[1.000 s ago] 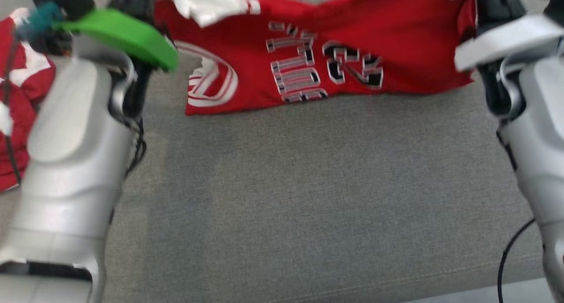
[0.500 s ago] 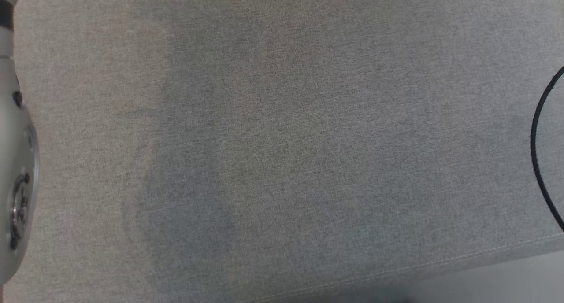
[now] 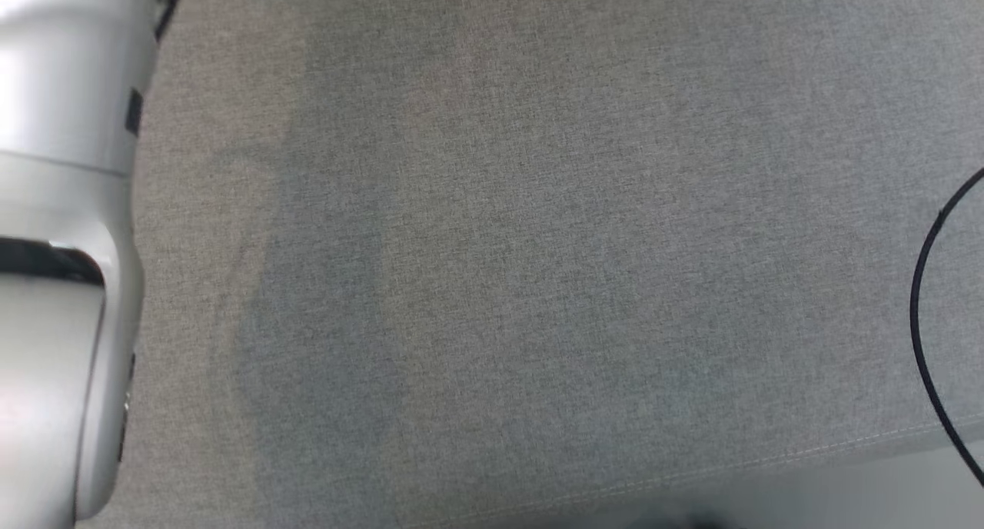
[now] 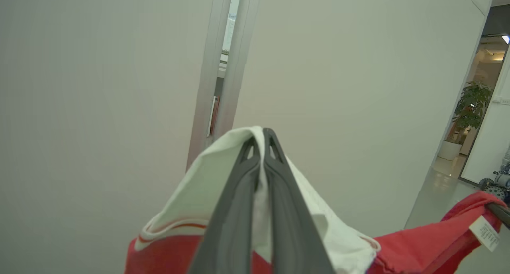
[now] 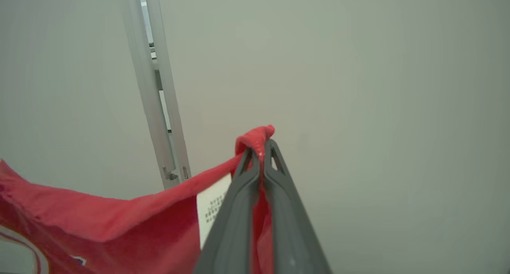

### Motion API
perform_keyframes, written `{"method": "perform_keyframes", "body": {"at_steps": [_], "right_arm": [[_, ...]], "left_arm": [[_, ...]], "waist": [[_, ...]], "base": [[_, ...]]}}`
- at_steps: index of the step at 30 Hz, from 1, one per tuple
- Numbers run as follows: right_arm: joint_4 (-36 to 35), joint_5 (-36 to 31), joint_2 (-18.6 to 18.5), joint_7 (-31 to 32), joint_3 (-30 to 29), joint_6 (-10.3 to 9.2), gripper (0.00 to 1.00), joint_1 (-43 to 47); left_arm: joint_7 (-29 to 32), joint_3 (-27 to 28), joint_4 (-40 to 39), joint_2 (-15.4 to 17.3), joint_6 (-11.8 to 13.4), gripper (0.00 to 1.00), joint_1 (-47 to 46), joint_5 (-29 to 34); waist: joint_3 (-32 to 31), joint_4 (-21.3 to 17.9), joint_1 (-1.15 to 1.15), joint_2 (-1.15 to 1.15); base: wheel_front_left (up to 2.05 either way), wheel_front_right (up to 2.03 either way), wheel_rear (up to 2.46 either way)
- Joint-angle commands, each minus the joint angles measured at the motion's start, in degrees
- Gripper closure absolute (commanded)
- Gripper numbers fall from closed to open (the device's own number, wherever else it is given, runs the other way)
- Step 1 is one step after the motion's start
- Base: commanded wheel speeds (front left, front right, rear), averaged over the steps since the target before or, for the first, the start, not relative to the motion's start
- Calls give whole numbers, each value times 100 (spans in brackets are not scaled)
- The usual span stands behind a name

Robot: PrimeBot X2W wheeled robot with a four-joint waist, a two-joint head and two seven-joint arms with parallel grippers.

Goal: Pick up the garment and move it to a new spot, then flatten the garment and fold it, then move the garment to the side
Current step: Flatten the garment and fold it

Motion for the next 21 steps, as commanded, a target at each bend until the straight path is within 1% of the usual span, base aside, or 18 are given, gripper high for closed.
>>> {"method": "perform_keyframes", "body": {"at_steps": [1, 3, 6, 9, 10, 12, 13, 15, 19, 21], "right_arm": [[-175, 53, -99, -19, -67, -9, 100, 311], [-401, 67, -132, -18, -116, -9, 100, 829], [-788, 118, -190, -18, -223, -9, 100, 1561], [-1171, 184, -191, -18, -376, -9, 100, 2323], [-1305, 210, -167, -18, -429, -9, 100, 2621], [-1554, 212, -157, -18, -520, -9, 100, 3127], [-1671, 241, -126, -18, -587, -9, 100, 3396], [-1880, 262, -75, -18, -632, -9, 100, 3883], [-2222, 289, -53, -18, -747, -10, 100, 4825], [-2367, 323, 15, -18, -824, -10, 100, 5308]], "left_arm": [[-56, 18, -190, 71, -24, 100, 327, -168], [-77, -12, -404, 169, -24, 100, 897, -273], [-77, 281, -966, 336, -23, 100, 1725, -355], [-76, 553, -1601, 381, 4, 100, 2712, -164], [-75, 683, -1870, 371, 59, 100, 3059, -96], [-75, 796, -2288, 299, 83, 100, 3748, 22], [-77, 967, -2550, 270, 149, 100, 4099, 5], [-76, 1117, -2906, 166, 181, 100, 4775, 27], [-77, 1310, -3530, 25, 277, 100, 5984, 180], [-77, 1395, -3737, -36, 297, 100, 6590, 137]], "waist": [[-94, 35, -1, 0], [-185, 51, -1, 0], [-357, 67, -1, 0], [-544, 59, -1, 0], [-607, 54, -1, 0], [-704, 74, -1, 0], [-756, 76, -1, 0], [-862, 88, -1, 0], [-1108, 119, -1, 0], [-1253, 127, -1, 0]], "base": [[0, 0, 0], [0, 0, 0], [0, 0, 0], [0, 0, 0], [0, 0, 0], [0, 0, 0], [0, 0, 0], [0, 0, 0], [0, 0, 0], [0, 0, 0]]}}
